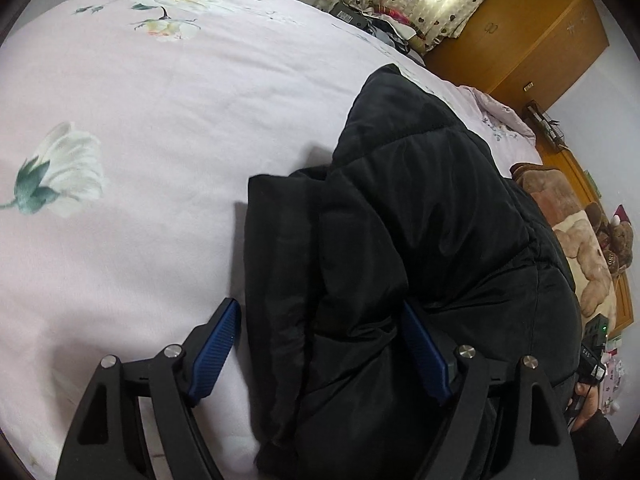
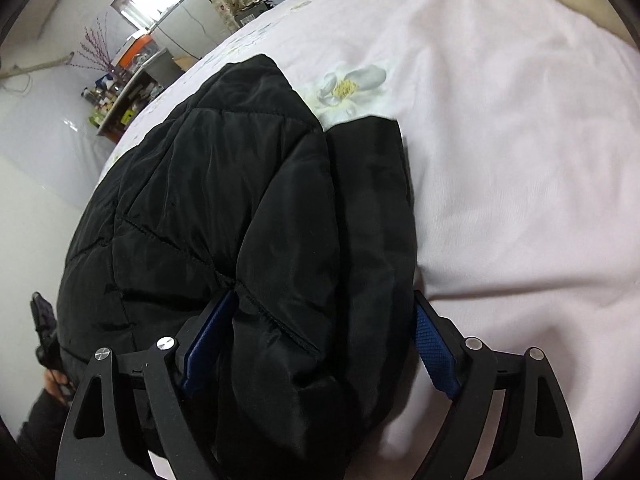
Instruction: Fold large clothes
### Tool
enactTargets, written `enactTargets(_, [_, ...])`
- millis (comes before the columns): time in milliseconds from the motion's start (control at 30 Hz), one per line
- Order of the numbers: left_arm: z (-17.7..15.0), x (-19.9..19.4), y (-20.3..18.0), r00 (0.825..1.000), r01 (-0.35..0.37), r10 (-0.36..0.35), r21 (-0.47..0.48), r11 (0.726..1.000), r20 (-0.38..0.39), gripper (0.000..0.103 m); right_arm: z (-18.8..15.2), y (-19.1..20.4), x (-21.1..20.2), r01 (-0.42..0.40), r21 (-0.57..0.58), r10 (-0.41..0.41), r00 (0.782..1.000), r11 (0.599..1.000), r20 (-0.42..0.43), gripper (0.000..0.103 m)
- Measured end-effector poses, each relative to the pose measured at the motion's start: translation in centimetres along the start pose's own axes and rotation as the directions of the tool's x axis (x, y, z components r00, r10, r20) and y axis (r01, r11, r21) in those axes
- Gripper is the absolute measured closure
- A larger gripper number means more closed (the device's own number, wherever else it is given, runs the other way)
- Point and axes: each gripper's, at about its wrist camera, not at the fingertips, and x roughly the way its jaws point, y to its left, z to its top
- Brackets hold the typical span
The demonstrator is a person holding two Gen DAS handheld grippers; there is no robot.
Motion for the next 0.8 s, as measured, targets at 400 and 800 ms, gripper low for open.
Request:
enactTargets(400, [1.6, 2.2, -1.3, 0.999, 0.033, -0.033, 0.035, 0.999, -0.025, 0.018, 0.8, 0.2, 1.3, -0.061, -0.023, 0.061, 0.998, 0.998, -0.017, 0.04])
enactTargets(800, [0.6, -1.8, -5.3, 0.992, -0.121, 0.113, 0.159, 0.98, 0.056, 0.072, 1.4, 3.5, -0.5, 0.035, -0.121, -0.034, 0.999, 0.992, 0.013, 0.076])
